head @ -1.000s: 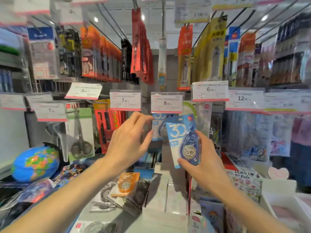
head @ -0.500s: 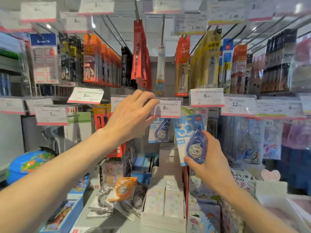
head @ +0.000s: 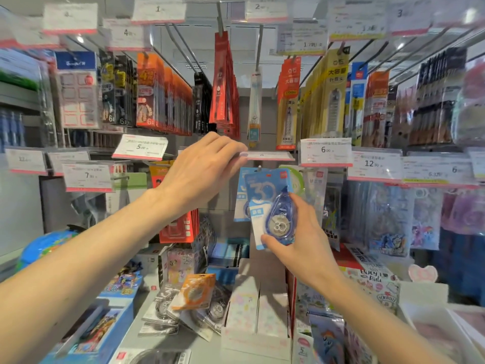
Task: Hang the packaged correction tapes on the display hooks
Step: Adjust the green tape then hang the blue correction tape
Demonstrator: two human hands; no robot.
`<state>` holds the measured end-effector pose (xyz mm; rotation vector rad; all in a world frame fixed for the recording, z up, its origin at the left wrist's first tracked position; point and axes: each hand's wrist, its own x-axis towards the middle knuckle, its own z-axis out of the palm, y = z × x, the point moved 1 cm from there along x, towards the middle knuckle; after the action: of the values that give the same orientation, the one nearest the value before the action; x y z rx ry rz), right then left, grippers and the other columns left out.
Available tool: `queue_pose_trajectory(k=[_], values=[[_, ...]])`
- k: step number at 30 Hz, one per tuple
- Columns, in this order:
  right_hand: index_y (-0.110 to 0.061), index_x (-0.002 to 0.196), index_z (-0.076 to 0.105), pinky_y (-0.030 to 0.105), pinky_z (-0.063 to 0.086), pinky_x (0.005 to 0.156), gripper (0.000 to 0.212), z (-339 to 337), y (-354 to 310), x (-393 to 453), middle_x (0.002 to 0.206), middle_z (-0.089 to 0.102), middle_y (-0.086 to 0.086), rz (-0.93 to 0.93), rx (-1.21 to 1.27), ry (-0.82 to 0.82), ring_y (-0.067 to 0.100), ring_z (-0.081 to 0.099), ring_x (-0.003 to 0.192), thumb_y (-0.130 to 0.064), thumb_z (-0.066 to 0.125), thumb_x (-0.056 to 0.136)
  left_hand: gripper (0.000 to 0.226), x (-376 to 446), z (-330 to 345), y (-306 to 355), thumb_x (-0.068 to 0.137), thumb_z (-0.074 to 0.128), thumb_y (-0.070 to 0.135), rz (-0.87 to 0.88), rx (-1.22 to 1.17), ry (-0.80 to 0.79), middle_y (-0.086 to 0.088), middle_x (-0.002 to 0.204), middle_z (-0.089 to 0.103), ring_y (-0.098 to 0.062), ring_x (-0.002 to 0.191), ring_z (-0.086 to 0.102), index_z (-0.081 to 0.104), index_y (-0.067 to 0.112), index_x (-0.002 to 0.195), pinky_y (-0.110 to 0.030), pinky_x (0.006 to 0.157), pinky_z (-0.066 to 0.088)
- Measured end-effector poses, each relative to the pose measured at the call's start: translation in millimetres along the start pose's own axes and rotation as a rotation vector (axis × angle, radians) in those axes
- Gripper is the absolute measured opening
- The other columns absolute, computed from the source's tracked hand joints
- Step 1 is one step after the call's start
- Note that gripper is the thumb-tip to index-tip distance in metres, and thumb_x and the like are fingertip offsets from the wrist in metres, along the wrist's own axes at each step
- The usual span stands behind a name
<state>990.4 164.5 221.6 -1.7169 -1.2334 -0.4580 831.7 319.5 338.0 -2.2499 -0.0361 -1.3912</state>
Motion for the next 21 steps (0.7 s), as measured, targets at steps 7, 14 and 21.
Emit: queue_pose_trajectory(k=[7, 14, 21], values=[[-0.030, 0.147, 0.026, 0.029, 0.045, 0.093, 0.086, 19, -15, 16, 0.144, 0.037, -0.008, 0.023, -0.007, 0.025, 0.014, 0.046, 0.127, -0.048, 0.074, 0.079, 0.035, -2, 1, -1, 0.106, 0.041, 0.040, -0.049, -0.010, -0.031, 0.003, 0.111, 0.068, -0.020, 0.102, 0.057, 0.061, 0.016, 0.119, -0.023, 0.070, 0.036], [-0.023, 0.148, 0.023, 0.039, 0.050, 0.092, 0.092, 29, -20, 22, 0.138, 0.041, 0.002, 0.088, -0.062, 0.061, 0.024, 0.053, 0.122, -0.052, 0.074, 0.078, 0.036, -2, 1, -2, 0.105, 0.041, 0.042, -0.076, -0.029, -0.058, 0.004, 0.112, 0.069, -0.020, 0.103, 0.057, 0.061, 0.017, 0.120, -0.028, 0.072, 0.044], [-0.013, 0.142, 0.031, 0.044, 0.052, 0.088, 0.084, 38, -19, 30, 0.136, 0.039, 0.007, 0.181, -0.231, -0.009, 0.033, 0.056, 0.116, -0.054, 0.070, 0.080, 0.040, -3, 3, -3, 0.104, 0.037, 0.046, -0.085, -0.051, -0.068, 0.005, 0.112, 0.068, -0.019, 0.103, 0.057, 0.061, 0.018, 0.120, -0.031, 0.071, 0.048]])
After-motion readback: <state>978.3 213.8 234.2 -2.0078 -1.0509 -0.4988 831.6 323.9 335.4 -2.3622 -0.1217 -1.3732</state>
